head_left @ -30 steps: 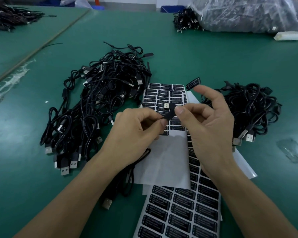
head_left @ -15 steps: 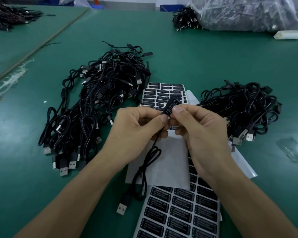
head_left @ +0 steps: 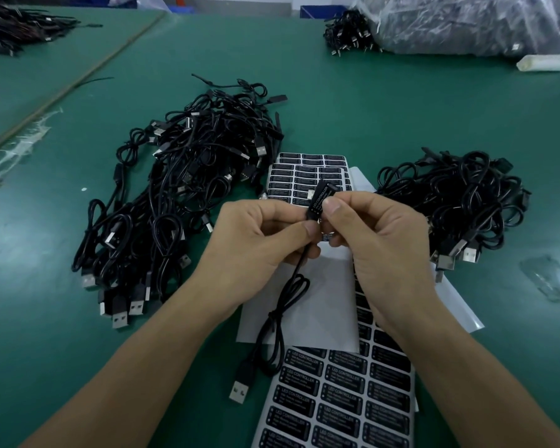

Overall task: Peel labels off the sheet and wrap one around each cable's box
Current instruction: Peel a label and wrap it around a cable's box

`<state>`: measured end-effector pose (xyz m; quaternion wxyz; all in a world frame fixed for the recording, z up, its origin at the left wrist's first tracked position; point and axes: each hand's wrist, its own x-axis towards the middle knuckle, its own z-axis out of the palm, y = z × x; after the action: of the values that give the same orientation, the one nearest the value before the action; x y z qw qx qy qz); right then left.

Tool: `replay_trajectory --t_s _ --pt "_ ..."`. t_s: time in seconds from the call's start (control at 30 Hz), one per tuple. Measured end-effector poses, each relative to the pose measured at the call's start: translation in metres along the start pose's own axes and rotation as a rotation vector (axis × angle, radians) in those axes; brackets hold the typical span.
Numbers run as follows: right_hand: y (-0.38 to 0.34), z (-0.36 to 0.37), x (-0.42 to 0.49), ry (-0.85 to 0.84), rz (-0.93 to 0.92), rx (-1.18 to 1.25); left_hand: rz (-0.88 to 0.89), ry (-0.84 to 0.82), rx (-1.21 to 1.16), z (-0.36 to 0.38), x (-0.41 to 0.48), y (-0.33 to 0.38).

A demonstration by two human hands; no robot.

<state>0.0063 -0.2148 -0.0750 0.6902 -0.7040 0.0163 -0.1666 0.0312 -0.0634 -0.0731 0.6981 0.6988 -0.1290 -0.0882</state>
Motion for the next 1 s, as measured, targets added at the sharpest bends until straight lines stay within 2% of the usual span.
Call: replay_trajectory --t_s 1.0 --pt "-0.0042 0.0006 -0.0024 0.024 -0.094 -0.074 -0.023 -0.028 -0.054 0.0037 -0.0027 0.0043"
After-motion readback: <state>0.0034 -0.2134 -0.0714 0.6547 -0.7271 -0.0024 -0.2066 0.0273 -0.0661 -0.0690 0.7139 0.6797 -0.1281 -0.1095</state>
